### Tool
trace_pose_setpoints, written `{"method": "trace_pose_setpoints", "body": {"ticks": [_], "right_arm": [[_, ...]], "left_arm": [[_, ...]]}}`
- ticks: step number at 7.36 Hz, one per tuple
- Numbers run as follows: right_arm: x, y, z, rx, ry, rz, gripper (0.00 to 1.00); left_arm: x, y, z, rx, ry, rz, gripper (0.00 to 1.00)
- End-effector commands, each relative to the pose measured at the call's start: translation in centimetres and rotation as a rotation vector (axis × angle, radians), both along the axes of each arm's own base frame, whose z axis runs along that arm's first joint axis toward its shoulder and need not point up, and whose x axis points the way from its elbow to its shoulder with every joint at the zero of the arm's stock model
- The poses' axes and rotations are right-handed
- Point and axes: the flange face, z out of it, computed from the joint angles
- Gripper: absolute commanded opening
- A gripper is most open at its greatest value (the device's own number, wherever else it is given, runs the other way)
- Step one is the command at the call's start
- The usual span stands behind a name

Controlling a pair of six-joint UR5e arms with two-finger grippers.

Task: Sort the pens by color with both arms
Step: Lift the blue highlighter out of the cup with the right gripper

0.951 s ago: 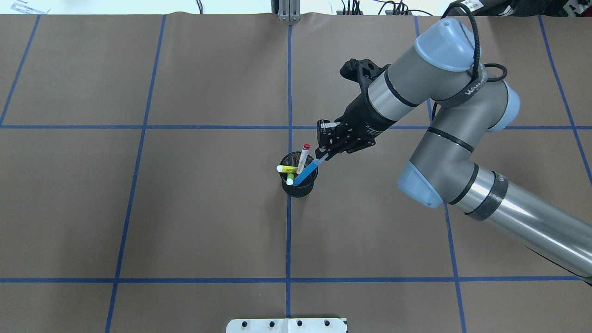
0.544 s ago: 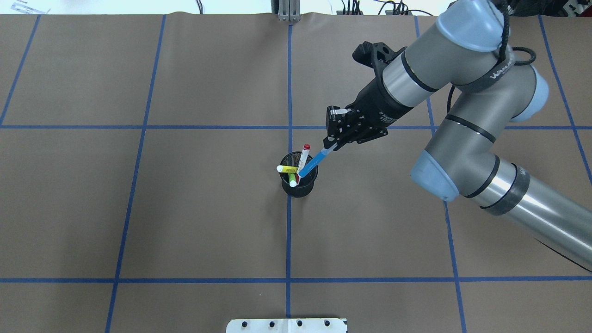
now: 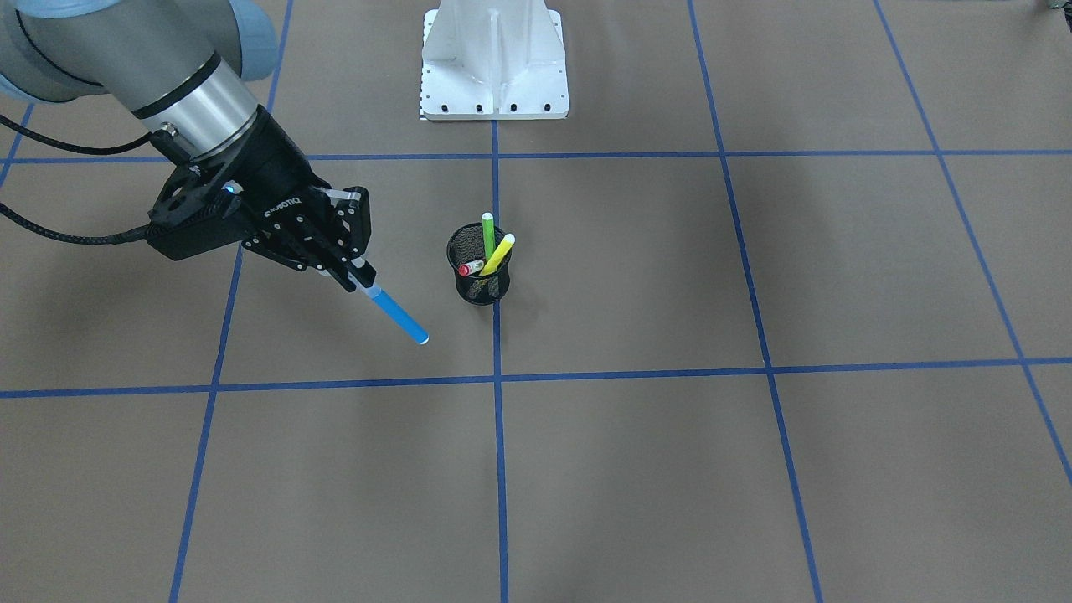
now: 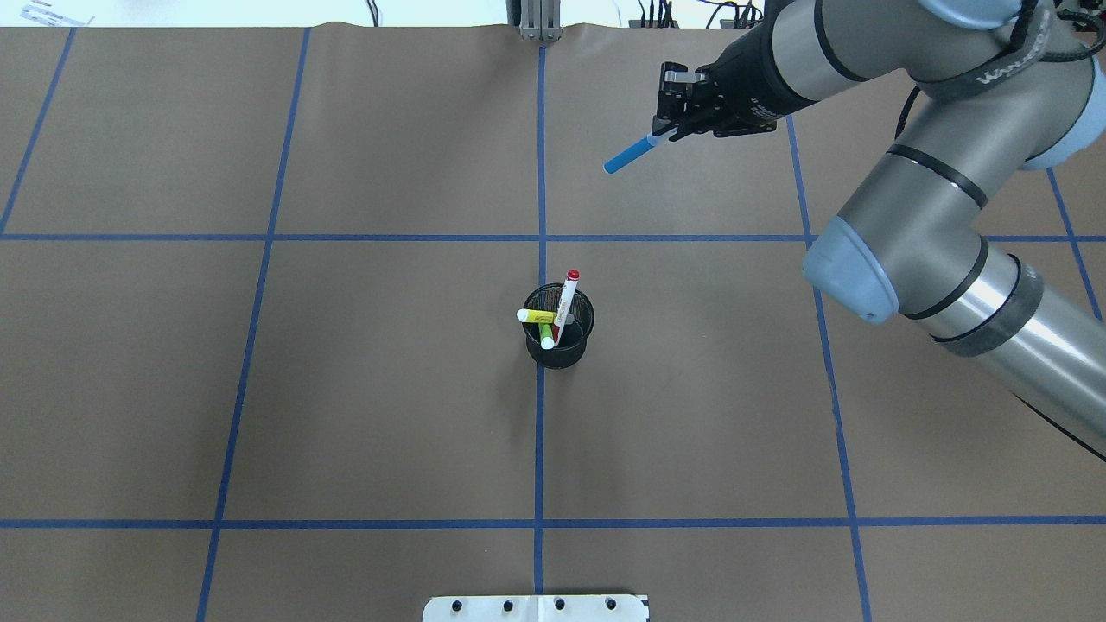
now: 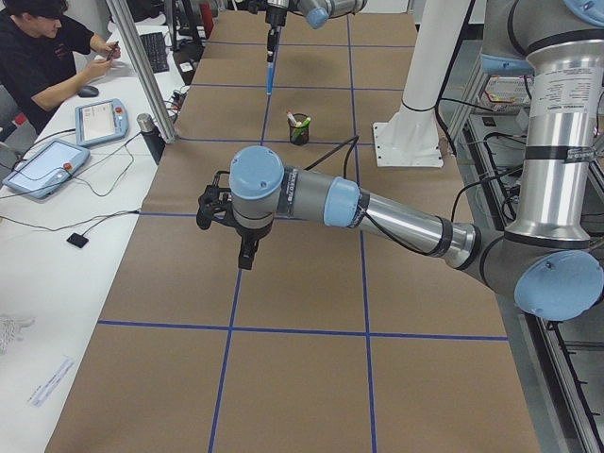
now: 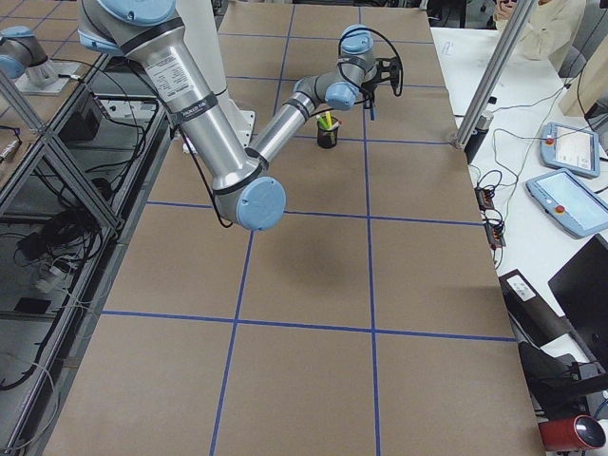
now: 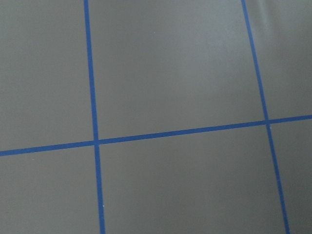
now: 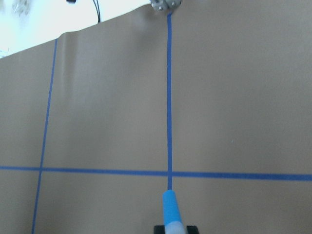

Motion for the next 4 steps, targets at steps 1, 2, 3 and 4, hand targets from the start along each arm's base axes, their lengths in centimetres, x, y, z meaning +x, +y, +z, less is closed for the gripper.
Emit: {"method": "trace_pose_setpoints", "body": {"ticks": [1,2,3,4], "right_arm": [[-4.7,0.1,-1.1,0.06,0.115,0.158,0.05],[-6.5,0.3,0.0,0.07,0.155,0.189,0.03],[-8.9,1.0,0.9,0.076,0.186,0.207,0.03],[-11.1,1.9,1.5,0.106,0.227,0.262,0.03]], "left_arm": [[1.5,-1.2,-3.1,-0.052,0.11,-0.034,1.0],[2.0,-2.3,-6.6,-0.093,0.144,-0.083,1.0],[4.8,-3.3,-9.7,-0.131,0.176,-0.089,1.0],[7.7,-3.6,-10.7,-0.15,0.193,-0.07,1.0]]}}
